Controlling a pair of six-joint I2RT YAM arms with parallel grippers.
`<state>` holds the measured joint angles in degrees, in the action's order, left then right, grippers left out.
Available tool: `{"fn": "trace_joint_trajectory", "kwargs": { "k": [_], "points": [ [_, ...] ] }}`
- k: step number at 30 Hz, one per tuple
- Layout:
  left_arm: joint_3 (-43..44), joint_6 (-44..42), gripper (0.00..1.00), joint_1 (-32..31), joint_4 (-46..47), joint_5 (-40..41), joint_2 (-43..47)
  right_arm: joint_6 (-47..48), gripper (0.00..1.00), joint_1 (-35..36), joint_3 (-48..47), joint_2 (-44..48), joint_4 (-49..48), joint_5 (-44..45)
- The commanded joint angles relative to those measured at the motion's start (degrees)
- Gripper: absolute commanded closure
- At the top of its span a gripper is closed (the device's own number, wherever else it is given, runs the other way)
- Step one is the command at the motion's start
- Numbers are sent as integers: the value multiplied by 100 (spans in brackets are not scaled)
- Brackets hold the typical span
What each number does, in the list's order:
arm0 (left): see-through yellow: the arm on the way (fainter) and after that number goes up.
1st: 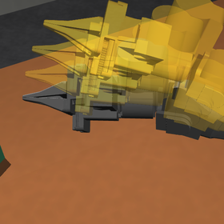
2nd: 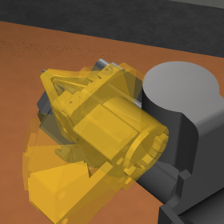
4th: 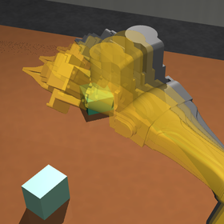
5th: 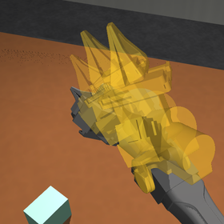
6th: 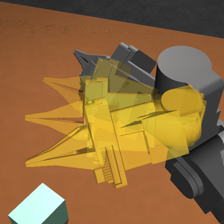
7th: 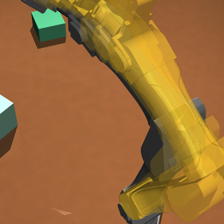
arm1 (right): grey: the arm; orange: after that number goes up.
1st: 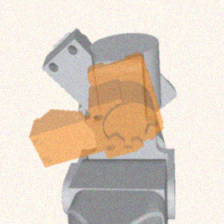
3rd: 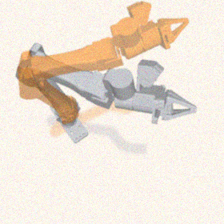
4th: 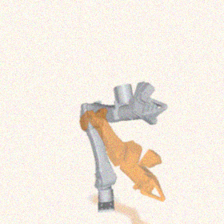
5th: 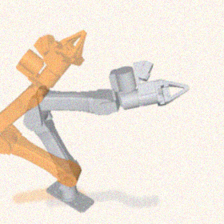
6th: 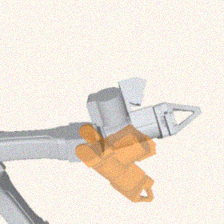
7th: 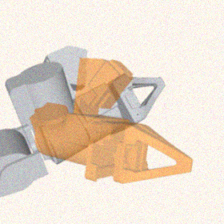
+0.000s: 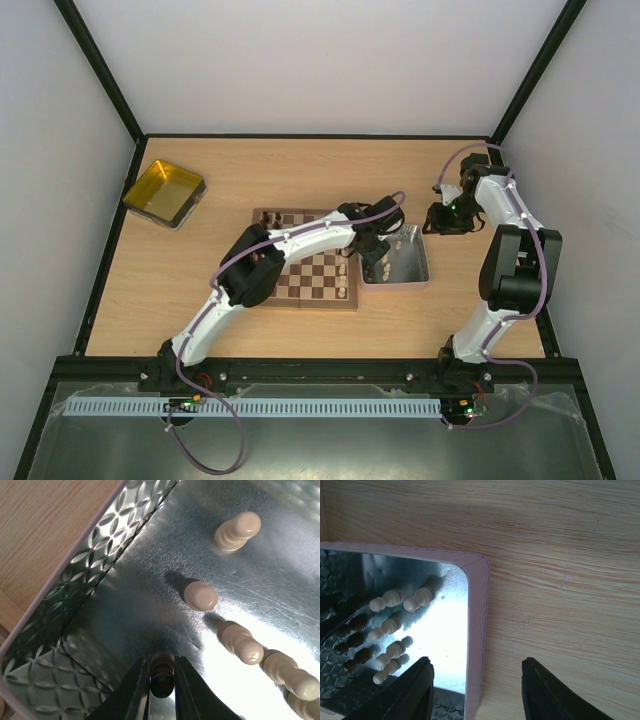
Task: Set up the chess pieces on the board
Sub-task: Pick up the chess piece from the storage box, then place the chess piece on the chessboard.
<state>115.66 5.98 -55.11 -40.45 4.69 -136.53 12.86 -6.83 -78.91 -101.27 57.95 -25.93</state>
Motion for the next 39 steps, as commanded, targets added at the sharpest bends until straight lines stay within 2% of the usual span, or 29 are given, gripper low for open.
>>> {"fn": "trace_joint_trajectory", "kwargs": {
  "k": [1, 3, 9, 18, 24, 34, 39],
  "points": [
    [90, -67, 84, -27, -253, 25, -168, 68, 53, 6, -14, 46, 170, -12],
    [50, -70, 85, -26, -247, 33, -149, 85, 53, 6, -2, 39, 170, -2],
    [95, -62, 97, -26, -251, 67, -82, 84, 53, 6, 5, 63, 170, -20],
    [226, -28, 98, -17, -270, 164, 163, 45, 53, 42, -78, 187, 220, -75],
    [317, 67, 97, 18, -299, 228, 531, -10, 53, 390, -89, 335, 273, 103],
    [245, 271, 98, 108, -376, 699, 1475, -92, 53, 820, 66, 400, 371, 410],
    [-157, 398, 97, 152, -429, 1013, 2137, -109, 54, 922, 298, 379, 317, 564]
  ]
}}
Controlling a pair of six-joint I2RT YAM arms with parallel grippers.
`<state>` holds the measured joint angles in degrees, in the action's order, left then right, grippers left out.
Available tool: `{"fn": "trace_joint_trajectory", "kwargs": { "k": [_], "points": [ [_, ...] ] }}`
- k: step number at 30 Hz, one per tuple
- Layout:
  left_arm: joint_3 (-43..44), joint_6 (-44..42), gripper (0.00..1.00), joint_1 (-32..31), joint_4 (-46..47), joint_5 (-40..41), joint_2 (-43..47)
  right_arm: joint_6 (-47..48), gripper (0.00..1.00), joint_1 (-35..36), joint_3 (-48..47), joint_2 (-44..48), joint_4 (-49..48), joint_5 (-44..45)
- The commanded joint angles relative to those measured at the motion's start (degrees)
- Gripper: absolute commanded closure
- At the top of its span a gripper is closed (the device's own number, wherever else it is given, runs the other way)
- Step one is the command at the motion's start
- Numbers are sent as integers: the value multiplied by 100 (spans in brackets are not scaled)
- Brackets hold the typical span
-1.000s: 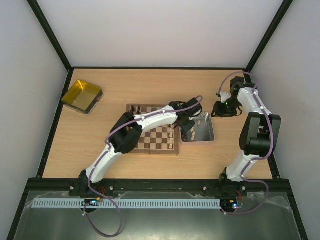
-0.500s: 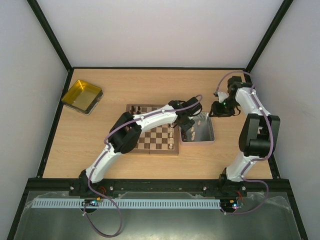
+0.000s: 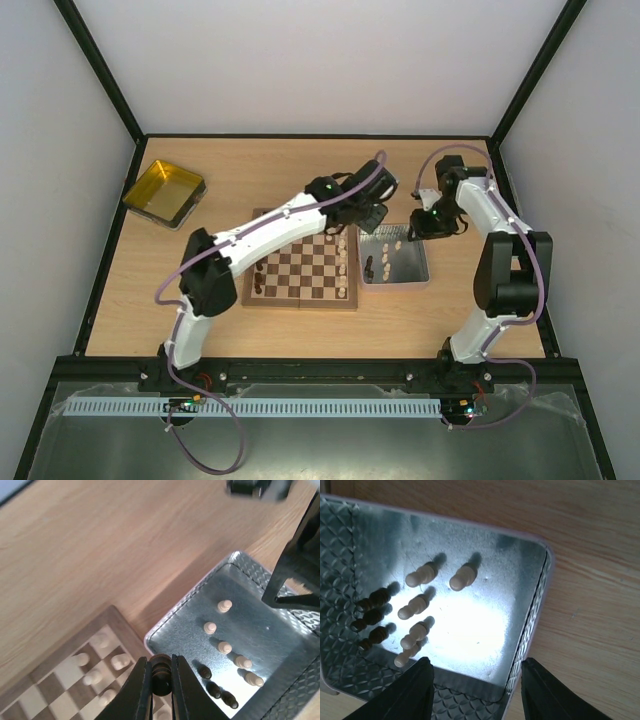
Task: Set up the chess pieces on the board
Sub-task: Place the chess piece on the chessboard.
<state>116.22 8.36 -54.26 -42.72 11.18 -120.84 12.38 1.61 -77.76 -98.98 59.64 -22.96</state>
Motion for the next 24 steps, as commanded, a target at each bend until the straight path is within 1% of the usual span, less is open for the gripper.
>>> {"fn": "trace_joint_trajectory", "kwargs": {
  "k": [1, 7, 14, 19, 24],
  "points": [
    [-339, 185, 98, 79, -214, 420, 716, -54, 54, 90, 216, 149, 139, 285],
    [-1383, 372, 98, 106, -131, 700, 1693, -146, 56, 298, 387, 87, -2, 372],
    [-3146, 751, 97, 104, 268, 630, 2941, -349, 57, 525, 318, -106, -195, 533],
    [-4046, 998, 98, 108, 421, 548, 3439, -436, 57, 555, 220, -343, -290, 631],
    [-4683, 1122, 98, 130, 598, 602, 3791, -512, 58, 640, 204, -460, -391, 753]
  ]
}}
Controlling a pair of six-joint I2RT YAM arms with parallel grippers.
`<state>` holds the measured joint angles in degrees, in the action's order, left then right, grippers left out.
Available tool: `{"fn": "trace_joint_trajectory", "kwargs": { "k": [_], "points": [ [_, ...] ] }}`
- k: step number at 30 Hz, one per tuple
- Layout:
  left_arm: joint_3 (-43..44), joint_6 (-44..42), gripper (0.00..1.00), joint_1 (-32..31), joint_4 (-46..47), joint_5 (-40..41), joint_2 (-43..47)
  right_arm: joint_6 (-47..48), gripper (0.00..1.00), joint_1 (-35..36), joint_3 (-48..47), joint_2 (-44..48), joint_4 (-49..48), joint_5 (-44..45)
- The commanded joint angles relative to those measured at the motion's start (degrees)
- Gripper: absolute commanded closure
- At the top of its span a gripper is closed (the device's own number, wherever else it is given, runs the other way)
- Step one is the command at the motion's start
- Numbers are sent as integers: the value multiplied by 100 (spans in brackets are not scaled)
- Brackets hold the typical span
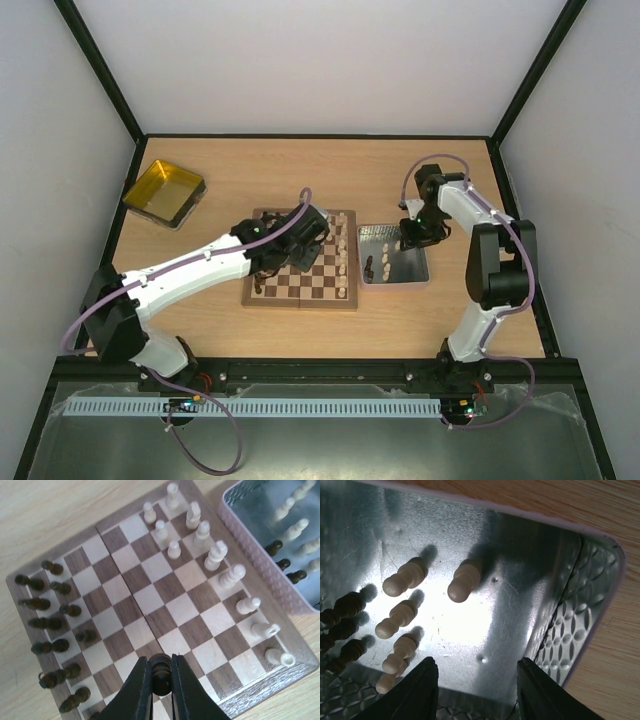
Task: Set up the chess pieces on the board
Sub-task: Place the chess piece on the chessboard, then pick up the chess piece from the storage box.
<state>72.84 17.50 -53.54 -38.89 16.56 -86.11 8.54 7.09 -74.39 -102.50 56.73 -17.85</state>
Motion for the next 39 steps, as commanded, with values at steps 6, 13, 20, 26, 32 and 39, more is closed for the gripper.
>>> {"fn": "trace_joint_trajectory", "kwargs": {
  "k": [6, 13, 20, 26, 32, 39],
  "points": [
    [-971, 283, 98, 217, 578, -29, 641, -222, 59, 160, -270, -255, -144, 199],
    [-1450, 299, 97, 409, 836, -102, 690, -325, 60, 239, -325, -440, -244, 217],
    [-1741, 281, 98, 549, 1044, -205, 683, -370, 65, 274, -330, -547, -285, 243],
    [-1850, 245, 98, 610, 1127, -250, 684, -394, 70, 302, -341, -625, -324, 257],
    [-1915, 224, 98, 662, 1169, -267, 706, -413, 75, 332, -400, -761, -373, 222],
    [-1949, 177, 97, 869, 1208, -320, 634, -435, 87, 369, -472, -864, -443, 262]
  ]
}}
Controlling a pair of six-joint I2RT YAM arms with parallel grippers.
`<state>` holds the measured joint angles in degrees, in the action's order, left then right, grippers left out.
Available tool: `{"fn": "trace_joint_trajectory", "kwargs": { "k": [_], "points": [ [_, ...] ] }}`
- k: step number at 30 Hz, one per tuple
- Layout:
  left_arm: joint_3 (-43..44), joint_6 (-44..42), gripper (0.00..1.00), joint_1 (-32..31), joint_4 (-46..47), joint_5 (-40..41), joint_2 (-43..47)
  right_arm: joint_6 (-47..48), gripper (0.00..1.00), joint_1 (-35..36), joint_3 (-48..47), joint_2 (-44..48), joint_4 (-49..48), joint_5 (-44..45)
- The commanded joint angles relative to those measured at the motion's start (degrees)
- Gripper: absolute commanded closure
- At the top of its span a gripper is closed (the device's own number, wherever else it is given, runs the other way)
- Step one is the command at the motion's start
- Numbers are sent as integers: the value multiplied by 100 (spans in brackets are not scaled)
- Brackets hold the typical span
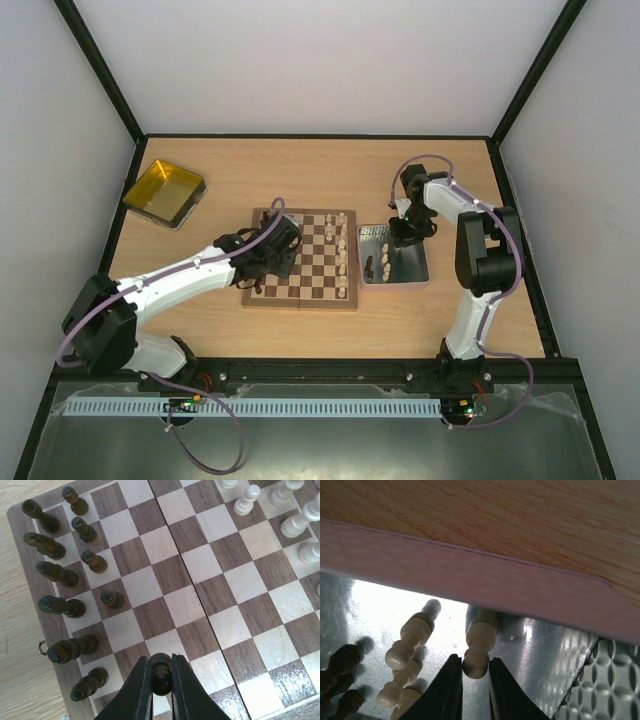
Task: Set up the chess pieces on the board
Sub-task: Pick up the chess piece from the storage box.
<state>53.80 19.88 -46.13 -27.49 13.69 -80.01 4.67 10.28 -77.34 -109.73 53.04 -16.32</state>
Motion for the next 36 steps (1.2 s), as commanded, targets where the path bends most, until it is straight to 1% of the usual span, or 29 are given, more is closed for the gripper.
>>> {"fn": "trace_joint_trajectory", "kwargs": {
  "k": [1, 3, 7, 19, 25, 27, 31, 36],
  "points": [
    [-45, -71, 98, 169, 75, -60, 10, -53, 89, 50, -203, -145, -62, 103],
    [-45, -81, 98, 246, 99, -129, -12, -62, 93, 45, -257, -133, -48, 117],
    [-54, -105, 97, 322, 112, -249, -81, -53, 98, 50, -396, -66, 58, 137],
    [-139, -7, 98, 350, 65, -194, -301, 84, 98, 54, -703, 354, 544, 268],
    [-171, 101, 98, 350, 59, -156, -404, 113, 98, 171, -1064, 630, 922, 290],
    [-186, 144, 98, 374, 108, -239, -421, 93, 98, 334, -1217, 693, 1053, 295],
    [-190, 207, 98, 409, 84, -158, -496, -11, 98, 804, -1483, 791, 1234, 348],
    [-186, 227, 98, 427, 68, -50, -540, -170, 98, 1468, -1513, 764, 1193, 464]
  ]
}}
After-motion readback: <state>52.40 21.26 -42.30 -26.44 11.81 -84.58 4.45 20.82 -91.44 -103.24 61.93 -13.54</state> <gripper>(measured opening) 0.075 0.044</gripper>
